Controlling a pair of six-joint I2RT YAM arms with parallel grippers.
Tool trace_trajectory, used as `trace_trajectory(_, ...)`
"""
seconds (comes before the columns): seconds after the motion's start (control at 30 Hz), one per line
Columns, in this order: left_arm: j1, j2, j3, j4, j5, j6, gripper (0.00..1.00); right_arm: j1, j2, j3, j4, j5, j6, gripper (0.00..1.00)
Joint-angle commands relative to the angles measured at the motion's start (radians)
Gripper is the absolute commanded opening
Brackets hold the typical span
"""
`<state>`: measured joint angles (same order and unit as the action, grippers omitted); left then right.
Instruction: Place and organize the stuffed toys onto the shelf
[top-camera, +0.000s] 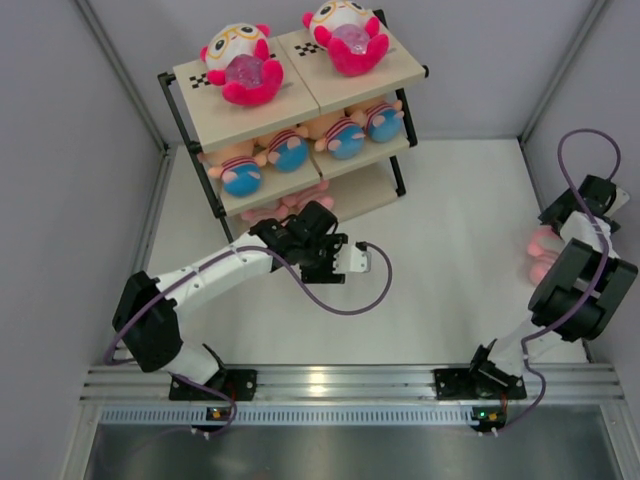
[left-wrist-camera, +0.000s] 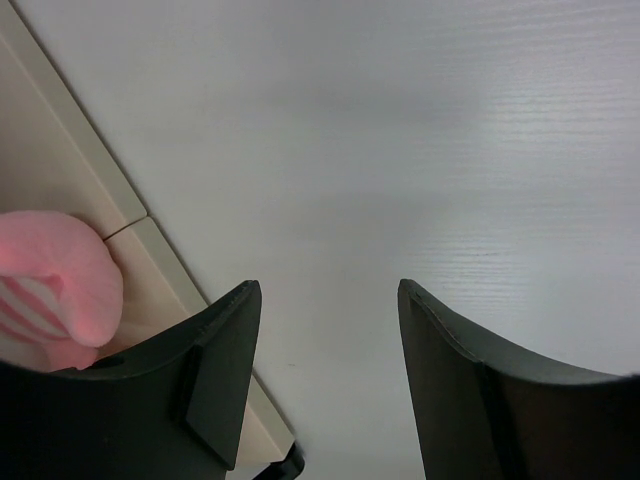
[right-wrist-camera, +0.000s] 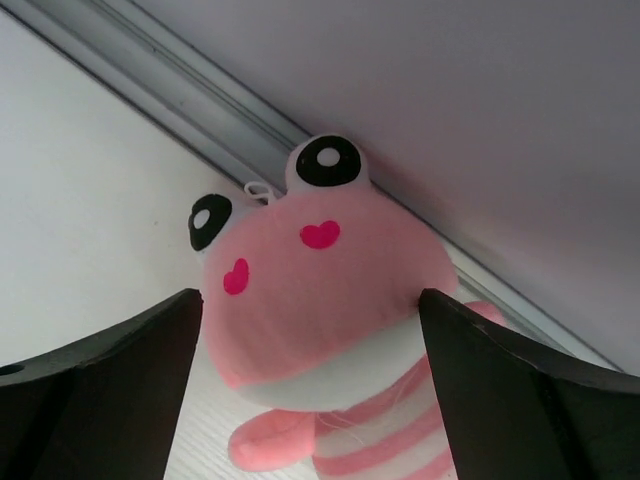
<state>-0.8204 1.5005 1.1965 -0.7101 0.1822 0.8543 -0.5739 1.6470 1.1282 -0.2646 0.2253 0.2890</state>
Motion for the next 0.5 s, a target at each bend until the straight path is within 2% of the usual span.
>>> trace_trajectory(0.0, -0.008, 0.01, 0.073, -0.022, 0.037, -0.044, 0.63, -0.003, 0.046, 0.021, 0.034, -0.04, 0.016, 0.88)
trace_trajectory(0.03, -0.01, 0.013, 0.08, -0.025, 0.037, -0.049, 0.63, -0.001, 0.053, 0.015, 0.039, -0.041, 0.016, 0.84)
trace_trajectory(0.07, -0.01, 0.012, 0.086, -0.037, 0.037, -0.054, 0.63, 0.002, 0.056, 0.004, 0.041, -0.043, 0.018, 0.69)
trace_trajectory(0.17, -0.019, 0.004, 0.103, -0.049, 0.039, -0.069, 0.63, 0.009, 0.045, -0.014, 0.027, -0.037, 0.044, 0.37)
trace_trajectory(0.2, -0.02, -0.002, 0.11, -0.057, 0.042, -0.073, 0.63, 0.012, 0.012, -0.024, 0.025, -0.029, 0.05, 0.12)
trace_trajectory(0.23, -0.022, -0.008, 0.112, -0.061, 0.042, -0.081, 0.63, 0.016, -0.013, -0.033, 0.024, -0.021, 0.058, 0.0)
trace_trajectory(0.37, -0.032, -0.039, 0.126, -0.092, 0.048, -0.113, 0.63, 0.061, -0.205, -0.106, -0.014, -0.037, 0.105, 0.0)
trace_trajectory(0.47, -0.051, -0.068, 0.123, -0.115, 0.059, -0.127, 0.63, 0.14, -0.393, -0.158, -0.091, -0.076, 0.168, 0.0)
